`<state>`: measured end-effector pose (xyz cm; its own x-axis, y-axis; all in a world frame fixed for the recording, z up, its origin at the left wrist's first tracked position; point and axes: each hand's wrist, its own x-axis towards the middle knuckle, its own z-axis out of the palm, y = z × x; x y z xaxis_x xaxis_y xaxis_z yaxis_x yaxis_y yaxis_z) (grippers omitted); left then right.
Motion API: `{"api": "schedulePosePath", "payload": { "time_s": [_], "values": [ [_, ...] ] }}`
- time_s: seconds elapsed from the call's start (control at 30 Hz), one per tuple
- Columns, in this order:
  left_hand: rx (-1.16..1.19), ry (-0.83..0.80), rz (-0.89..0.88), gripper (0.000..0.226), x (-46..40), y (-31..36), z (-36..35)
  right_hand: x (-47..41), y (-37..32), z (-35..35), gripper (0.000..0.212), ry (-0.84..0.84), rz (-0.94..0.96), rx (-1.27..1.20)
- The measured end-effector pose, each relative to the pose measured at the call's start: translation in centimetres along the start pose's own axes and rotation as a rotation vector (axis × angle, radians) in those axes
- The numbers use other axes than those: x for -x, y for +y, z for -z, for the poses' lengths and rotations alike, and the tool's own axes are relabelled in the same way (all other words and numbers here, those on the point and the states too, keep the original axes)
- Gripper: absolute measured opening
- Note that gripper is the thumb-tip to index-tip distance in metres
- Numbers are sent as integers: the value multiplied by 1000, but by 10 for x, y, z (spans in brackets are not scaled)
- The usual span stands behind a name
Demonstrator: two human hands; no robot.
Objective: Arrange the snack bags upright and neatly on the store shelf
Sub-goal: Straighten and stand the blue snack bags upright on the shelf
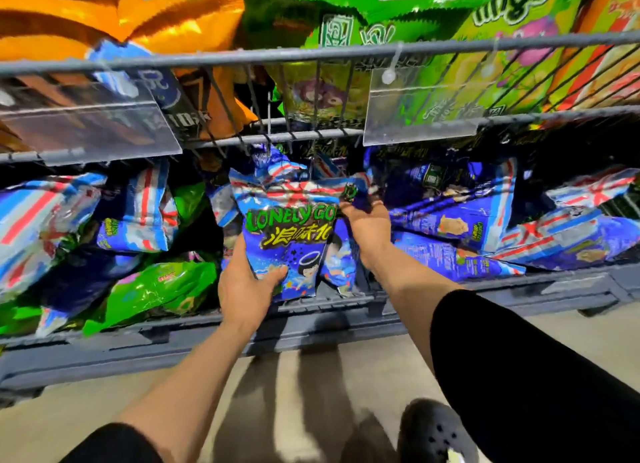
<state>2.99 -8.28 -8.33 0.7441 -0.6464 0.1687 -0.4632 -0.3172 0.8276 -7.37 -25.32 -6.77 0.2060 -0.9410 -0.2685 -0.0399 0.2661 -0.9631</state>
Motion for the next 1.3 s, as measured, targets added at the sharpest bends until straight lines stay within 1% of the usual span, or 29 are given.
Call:
{"api": "schedulePosePath", "payload": {
  "time_s": [0.07, 0.1, 0.17, 0.2, 0.23, 0.3, 0.4, 0.43, 0.53, 0.6, 0.7, 0.77, 0.8, 0.83, 0.87, 0.9, 0.97, 1.0, 1.07, 1.1, 1.13, 1.2, 1.23, 1.3],
  "values": [
    [-11, 12, 7, 71, 3, -4, -2, 0, 4, -1, 61, 68, 0, 227],
    [-17, 16, 8, 69, 5, -6, -4, -1, 7, -3, 65, 100, 10, 356],
    [-28, 26, 7, 70, 10, -8, -7, -5, 17, -6, 79, 57, -20, 610],
    [-34, 31, 10, 71, 12, -9, -9, -5, 22, -7, 84, 23, -25, 661],
    [-38, 40, 8, 71, 13, -9, -11, -6, 27, -8, 87, 2, -24, 666],
    [-34, 63, 3, 70, 14, -10, -14, -8, 32, -5, 86, 22, 29, 628],
    [48, 87, 19, 71, 10, -6, -18, -12, 23, 7, 73, 48, 147, 432],
    [75, 85, 22, 71, 9, -2, -21, -18, 19, 14, 67, 49, 192, 408],
    [99, 42, 14, 64, 8, 6, -34, -35, 4, 37, 50, -9, 227, 549],
    [118, 29, 28, 61, 6, 6, -41, -45, -5, 42, 49, -47, 215, 597],
    [136, 83, 53, 65, -4, -1, -40, -51, -14, 23, 39, -5, 384, 660],
    [149, 98, 86, 65, -12, -6, -39, -56, -7, 15, 42, 20, 444, 748],
    [148, 92, 104, 64, -15, -9, -42, -60, -1, 15, 41, 16, 433, 786],
    [153, 83, 103, 65, -16, -10, -46, -64, 4, 16, 45, 10, 403, 803],
    [148, 83, 114, 68, -17, -10, -49, -69, 7, 18, 50, -5, 362, 823],
    [137, 83, 124, 71, -18, -10, -52, -74, 9, 19, 50, -4, 332, 848],
    [125, 89, 153, 70, -20, -8, -56, -79, 5, 18, 33, 12, 288, 922],
    [126, 93, 161, 68, -22, -8, -57, -80, 3, 15, 26, 36, 302, 915],
    [108, 99, 163, 69, -25, -2, -57, -80, 0, 16, 25, 83, 395, 813],
    [106, 101, 161, 70, -27, 2, -58, -79, 0, 19, 20, 64, 406, 725],
    [97, 97, 157, 70, -28, 4, -60, -79, 0, 24, 16, 17, 365, 664],
    [30, 75, 139, 68, -27, 14, -63, -70, 3, 36, 35, -98, 251, 545],
    [5, 62, 109, 69, -27, 21, -64, -66, 3, 39, 37, -119, 236, 469],
    [31, 57, 76, 72, -28, 36, -68, -58, 1, 46, 32, -94, 269, 251]
  ]
}}
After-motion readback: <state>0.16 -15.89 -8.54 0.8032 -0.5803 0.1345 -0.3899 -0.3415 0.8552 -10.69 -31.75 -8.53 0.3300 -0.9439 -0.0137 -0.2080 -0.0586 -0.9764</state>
